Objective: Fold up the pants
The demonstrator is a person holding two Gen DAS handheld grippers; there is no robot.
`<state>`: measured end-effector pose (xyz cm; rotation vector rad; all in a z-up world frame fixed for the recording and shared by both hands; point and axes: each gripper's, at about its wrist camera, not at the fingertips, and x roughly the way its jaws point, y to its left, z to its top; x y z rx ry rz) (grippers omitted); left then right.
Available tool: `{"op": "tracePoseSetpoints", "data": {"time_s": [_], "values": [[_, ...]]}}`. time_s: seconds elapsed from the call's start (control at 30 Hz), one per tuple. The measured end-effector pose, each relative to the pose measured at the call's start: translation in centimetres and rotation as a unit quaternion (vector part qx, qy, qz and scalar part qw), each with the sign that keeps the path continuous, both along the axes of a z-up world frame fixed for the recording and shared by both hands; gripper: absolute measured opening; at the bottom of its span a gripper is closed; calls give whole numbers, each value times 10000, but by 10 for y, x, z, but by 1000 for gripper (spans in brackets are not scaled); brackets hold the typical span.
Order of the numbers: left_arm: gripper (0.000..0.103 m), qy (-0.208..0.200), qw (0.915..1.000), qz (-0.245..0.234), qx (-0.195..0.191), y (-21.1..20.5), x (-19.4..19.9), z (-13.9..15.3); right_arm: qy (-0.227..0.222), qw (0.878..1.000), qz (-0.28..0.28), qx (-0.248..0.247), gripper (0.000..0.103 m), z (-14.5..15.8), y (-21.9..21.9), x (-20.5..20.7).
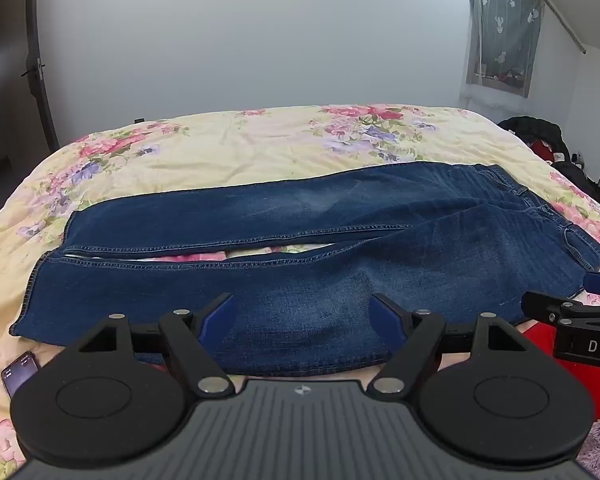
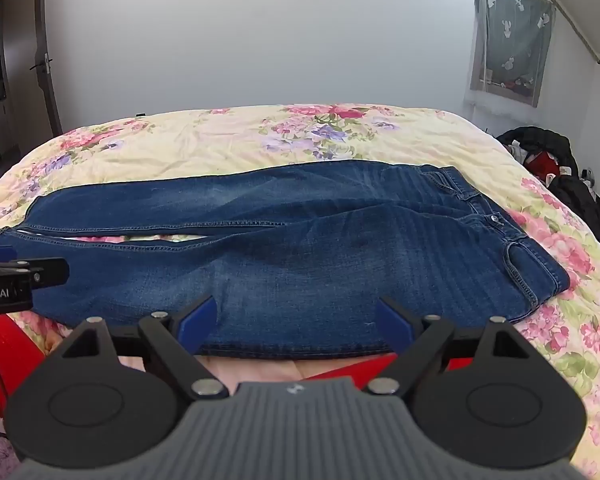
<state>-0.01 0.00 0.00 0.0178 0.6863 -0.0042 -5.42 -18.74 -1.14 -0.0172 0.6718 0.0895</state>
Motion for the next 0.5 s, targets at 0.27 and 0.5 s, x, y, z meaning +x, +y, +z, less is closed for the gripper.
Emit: {"op": "tracePoseSetpoints", "data": {"time_s": [0.27, 0.5], "values": [[89, 13, 10000, -6, -7, 3, 1, 1, -39, 10000, 5, -11, 83, 1, 2, 0], [89, 29, 10000, 17, 6, 2, -2, 2, -42, 10000, 39, -10, 83, 2, 4, -2]]}}
